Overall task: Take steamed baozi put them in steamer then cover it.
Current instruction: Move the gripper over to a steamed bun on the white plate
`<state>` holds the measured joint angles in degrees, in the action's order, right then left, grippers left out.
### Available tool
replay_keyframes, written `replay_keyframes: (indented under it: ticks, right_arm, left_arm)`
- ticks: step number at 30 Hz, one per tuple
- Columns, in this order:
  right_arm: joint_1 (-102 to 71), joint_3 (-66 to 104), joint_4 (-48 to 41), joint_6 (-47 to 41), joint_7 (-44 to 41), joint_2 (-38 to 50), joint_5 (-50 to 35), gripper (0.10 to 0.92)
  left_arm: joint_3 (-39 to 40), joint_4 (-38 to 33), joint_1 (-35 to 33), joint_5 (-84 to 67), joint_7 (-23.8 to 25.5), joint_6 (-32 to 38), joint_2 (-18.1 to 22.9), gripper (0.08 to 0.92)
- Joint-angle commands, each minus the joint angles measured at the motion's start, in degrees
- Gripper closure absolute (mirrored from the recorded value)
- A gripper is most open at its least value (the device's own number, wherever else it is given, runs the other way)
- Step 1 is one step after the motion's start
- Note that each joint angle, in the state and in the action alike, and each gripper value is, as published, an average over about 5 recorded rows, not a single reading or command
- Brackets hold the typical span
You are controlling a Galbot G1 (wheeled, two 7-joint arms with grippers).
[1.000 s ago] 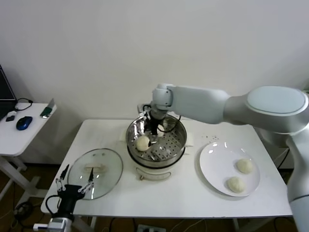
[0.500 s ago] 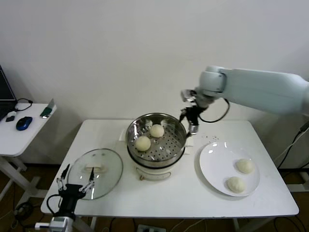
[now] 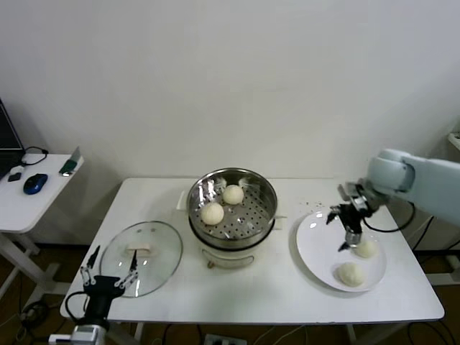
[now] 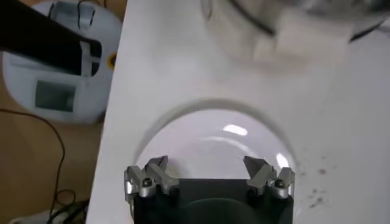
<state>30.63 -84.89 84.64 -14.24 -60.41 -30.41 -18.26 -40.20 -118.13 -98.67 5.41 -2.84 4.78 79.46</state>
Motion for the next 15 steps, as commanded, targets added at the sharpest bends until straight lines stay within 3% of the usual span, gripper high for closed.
replay_keyframes:
  ticks: [1,15]
  right_arm:
    - [-20.72,14.1,-1.21,0.68,-0.54,7.03,11.86,0.203]
    - [-23.93,17.53,-8.38,0.95,-0.13,0.39,13.33,0.203]
  left_arm:
    - [-0.14,-0.17,-0.49,0.61,-0.17,-0.19,0.14,0.177]
    - [-0.63,0.6,-0.8,0.84,-0.33,-0.08,0.44,0.177]
